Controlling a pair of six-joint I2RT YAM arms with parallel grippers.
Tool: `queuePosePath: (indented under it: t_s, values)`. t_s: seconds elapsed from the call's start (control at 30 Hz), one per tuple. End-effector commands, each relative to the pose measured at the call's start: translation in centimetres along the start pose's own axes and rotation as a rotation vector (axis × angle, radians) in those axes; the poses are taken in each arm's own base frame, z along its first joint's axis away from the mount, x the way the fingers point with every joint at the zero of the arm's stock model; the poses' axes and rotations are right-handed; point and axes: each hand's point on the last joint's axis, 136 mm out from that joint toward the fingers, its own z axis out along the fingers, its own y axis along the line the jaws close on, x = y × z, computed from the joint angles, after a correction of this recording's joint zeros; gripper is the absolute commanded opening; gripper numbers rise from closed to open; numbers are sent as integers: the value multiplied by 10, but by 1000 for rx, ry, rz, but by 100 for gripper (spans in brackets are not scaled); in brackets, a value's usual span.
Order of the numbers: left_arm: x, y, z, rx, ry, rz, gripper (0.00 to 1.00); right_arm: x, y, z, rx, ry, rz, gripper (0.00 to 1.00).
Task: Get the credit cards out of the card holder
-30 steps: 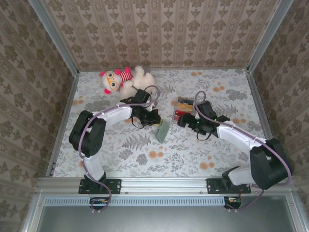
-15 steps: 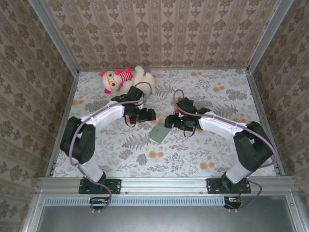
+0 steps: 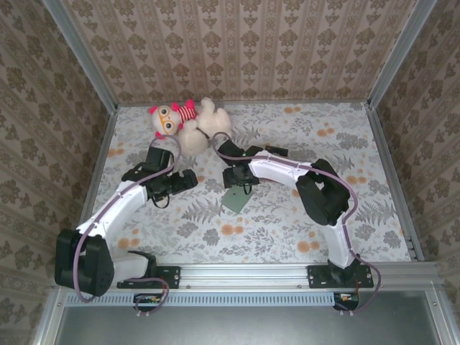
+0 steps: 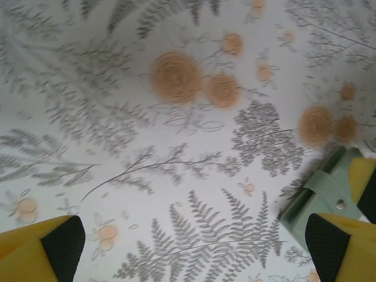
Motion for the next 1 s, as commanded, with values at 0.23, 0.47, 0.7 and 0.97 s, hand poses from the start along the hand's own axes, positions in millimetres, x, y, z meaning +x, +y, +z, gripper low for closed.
queuePosePath:
  t_s: [0.23, 0.47, 0.7, 0.97]
  values:
    - [6, -16, 7, 124, 36, -35, 100, 22, -43, -2, 243, 107, 47, 72]
    - [18, -26, 17, 165, 92, -35, 100, 47, -67, -20, 289, 130, 88, 72]
    - [43, -44, 27, 174, 165, -25, 98, 81, -62, -28, 160, 199, 123, 72]
    - [91, -58, 37, 165, 274, -59, 92, 111, -24, -42, -145, 255, 77, 72]
